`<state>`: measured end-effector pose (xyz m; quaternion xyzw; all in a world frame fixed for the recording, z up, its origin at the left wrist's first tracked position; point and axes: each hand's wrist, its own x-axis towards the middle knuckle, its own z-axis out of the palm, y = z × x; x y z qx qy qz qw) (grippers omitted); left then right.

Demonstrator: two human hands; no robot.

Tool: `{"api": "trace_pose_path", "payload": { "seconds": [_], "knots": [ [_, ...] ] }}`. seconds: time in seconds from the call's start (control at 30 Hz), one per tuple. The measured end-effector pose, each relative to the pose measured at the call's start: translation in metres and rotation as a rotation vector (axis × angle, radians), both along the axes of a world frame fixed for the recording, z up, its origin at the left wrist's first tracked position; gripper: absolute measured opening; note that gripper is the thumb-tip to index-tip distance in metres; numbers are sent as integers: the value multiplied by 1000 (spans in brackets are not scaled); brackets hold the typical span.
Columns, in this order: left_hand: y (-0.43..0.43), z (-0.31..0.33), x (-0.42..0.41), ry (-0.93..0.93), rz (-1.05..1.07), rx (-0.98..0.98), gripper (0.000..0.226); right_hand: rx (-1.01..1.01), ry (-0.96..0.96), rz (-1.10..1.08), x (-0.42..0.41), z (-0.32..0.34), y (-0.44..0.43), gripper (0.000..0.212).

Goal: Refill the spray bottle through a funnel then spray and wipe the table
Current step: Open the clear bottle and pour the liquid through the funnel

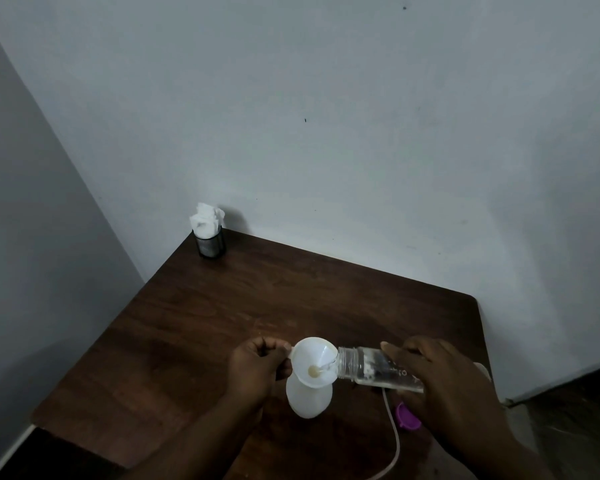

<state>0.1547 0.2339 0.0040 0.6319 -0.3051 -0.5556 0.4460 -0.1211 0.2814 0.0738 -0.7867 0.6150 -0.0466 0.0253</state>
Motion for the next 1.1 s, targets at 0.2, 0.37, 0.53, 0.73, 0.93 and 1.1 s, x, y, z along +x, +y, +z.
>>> {"api": "trace_pose_path", "payload": {
  "seconds": [0.2, 0.37, 0.53, 0.73, 0.93, 1.1],
  "knots": [
    [0, 2, -1, 0, 2, 0, 5, 66, -57, -73, 4, -2, 4, 79],
    [0, 4, 0, -40, 4, 2, 2, 118, -333, -104, 4, -14, 6, 70],
    [4, 11, -2, -307, 17, -64, 12, 133, -672, -177, 11, -21, 12, 66],
    [36, 62, -28, -426, -115, -421, 18, 239, -973, -316, 11, -32, 21, 70],
    [68, 73, -87, -320, -525, -383, 46, 165, -1109, -388, 8, -35, 36, 62],
    [73, 72, -115, -219, -571, -347, 44, 142, -1265, -435, 2, -45, 53, 59]
  ]
}}
